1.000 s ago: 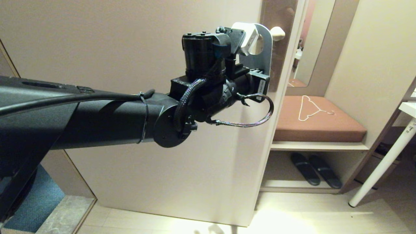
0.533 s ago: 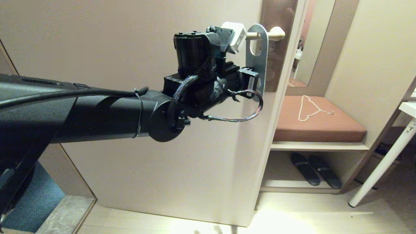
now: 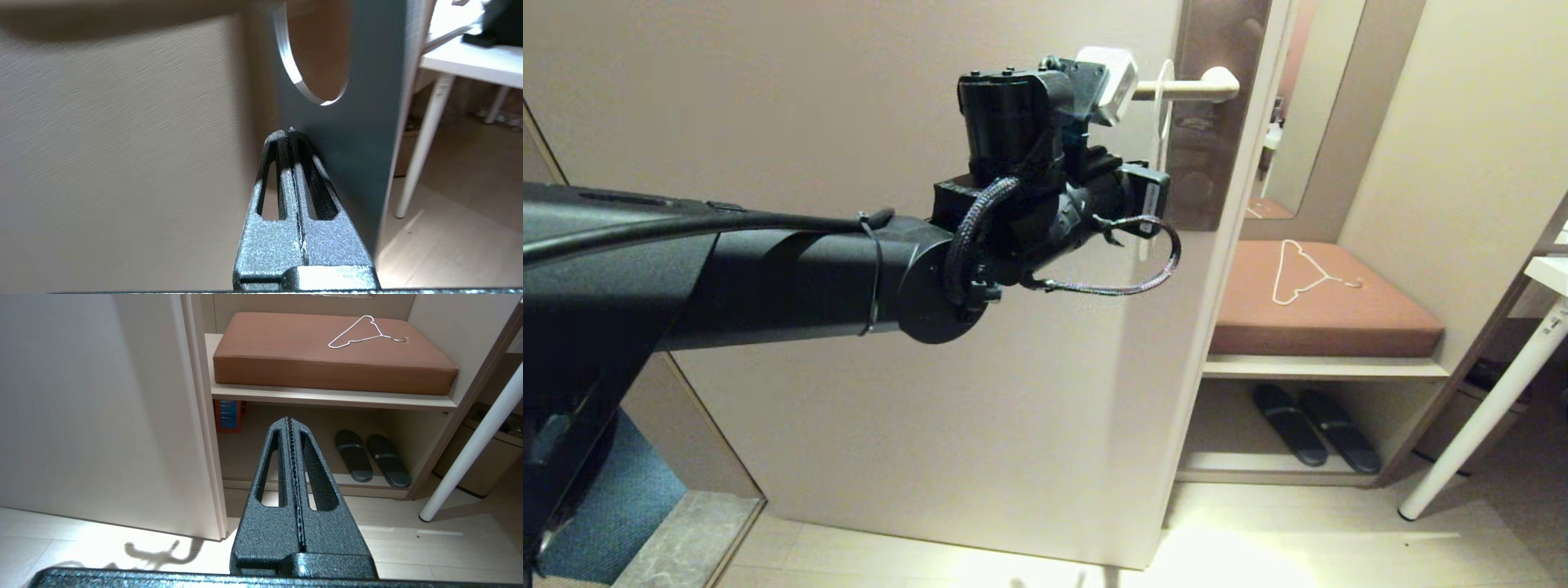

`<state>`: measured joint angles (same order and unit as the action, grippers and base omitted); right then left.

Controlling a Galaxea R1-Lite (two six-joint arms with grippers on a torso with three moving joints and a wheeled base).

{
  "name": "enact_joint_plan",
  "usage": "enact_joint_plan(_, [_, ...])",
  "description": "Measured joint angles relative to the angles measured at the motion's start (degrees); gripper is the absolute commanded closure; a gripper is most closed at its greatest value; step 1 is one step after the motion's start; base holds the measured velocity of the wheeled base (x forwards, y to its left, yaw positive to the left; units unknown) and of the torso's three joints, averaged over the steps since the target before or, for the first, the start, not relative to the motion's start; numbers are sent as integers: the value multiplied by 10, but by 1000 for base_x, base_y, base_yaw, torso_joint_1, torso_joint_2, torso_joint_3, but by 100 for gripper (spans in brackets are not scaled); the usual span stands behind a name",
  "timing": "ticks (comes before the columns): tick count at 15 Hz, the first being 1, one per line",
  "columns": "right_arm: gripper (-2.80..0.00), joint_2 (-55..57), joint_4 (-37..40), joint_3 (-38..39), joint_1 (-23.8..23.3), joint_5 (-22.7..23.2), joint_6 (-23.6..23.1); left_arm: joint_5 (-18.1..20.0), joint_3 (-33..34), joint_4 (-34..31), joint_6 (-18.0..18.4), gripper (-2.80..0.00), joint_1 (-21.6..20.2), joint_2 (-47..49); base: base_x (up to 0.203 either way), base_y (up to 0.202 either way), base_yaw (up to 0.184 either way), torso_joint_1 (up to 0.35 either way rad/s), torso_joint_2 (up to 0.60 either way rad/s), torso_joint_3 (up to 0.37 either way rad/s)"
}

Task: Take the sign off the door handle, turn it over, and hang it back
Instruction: Hang the sign back with the other side facing out

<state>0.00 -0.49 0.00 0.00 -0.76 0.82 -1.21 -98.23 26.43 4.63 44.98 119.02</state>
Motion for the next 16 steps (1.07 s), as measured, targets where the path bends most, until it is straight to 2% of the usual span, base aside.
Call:
enact_joint_plan(4, [0, 0, 0, 0, 0, 0, 0, 0, -25, -11, 8, 0, 24, 12, 0, 0, 0, 0, 0, 0])
enact_joint_plan(13, [0, 0, 0, 0, 0, 0, -1, 4, -60, -20, 15, 0, 34, 45, 0, 0, 0, 0, 0, 0])
enact_joint_plan(16, [0, 0, 0, 0, 0, 0, -2, 38, -79, -19, 14, 0, 35, 61, 0, 0, 0, 0, 0, 0])
